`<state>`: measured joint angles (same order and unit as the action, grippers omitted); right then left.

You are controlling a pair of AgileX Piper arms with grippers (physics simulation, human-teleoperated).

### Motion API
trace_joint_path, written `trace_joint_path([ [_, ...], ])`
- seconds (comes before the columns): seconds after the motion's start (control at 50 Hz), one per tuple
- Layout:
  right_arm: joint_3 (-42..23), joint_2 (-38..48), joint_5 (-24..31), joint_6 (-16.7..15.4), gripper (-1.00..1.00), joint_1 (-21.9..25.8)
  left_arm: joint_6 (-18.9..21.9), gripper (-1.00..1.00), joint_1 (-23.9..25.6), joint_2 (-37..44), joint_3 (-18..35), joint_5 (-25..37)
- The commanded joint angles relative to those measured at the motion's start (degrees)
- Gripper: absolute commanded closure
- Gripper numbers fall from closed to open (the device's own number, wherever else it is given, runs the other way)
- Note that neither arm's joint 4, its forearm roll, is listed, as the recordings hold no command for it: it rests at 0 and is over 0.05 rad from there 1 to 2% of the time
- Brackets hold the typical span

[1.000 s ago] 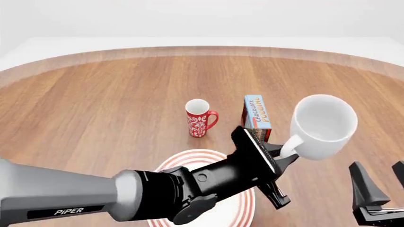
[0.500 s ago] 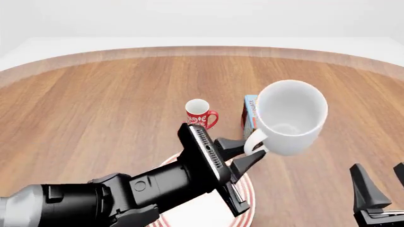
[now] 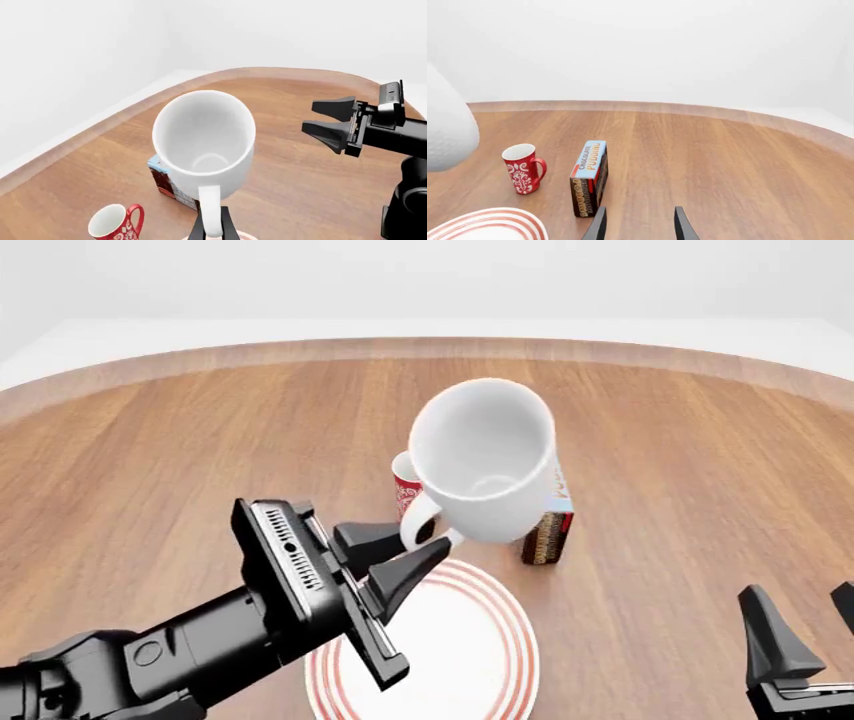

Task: Pick up the white mug and put it on the plate, and put the chocolate pudding to the right of the plate.

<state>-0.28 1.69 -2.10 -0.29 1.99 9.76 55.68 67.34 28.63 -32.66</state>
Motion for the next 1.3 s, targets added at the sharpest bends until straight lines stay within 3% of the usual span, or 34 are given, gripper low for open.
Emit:
trace_joint_path([
  [0.02, 0.0, 0.3, -0.3, -0.2, -1.0, 0.1, 0.5, 1.0, -2.9, -6.4, -3.8, 1.4],
  [0.3, 0.0, -0.4, 0.4, -0.3, -1.0, 0.1, 0.9, 1.0, -6.7, -14.3, -8.7, 6.4],
  [0.8, -0.1, -0.9, 1.0, -0.4, -1.0, 0.1, 2.7, 1.0, -8.4, -17.7, -12.0, 13.4],
  [1.3, -0.1, -0.9, 1.0, -0.4, -1.0, 0.1, 0.7, 1.0, -8.3, -13.1, -16.4, 10.9],
])
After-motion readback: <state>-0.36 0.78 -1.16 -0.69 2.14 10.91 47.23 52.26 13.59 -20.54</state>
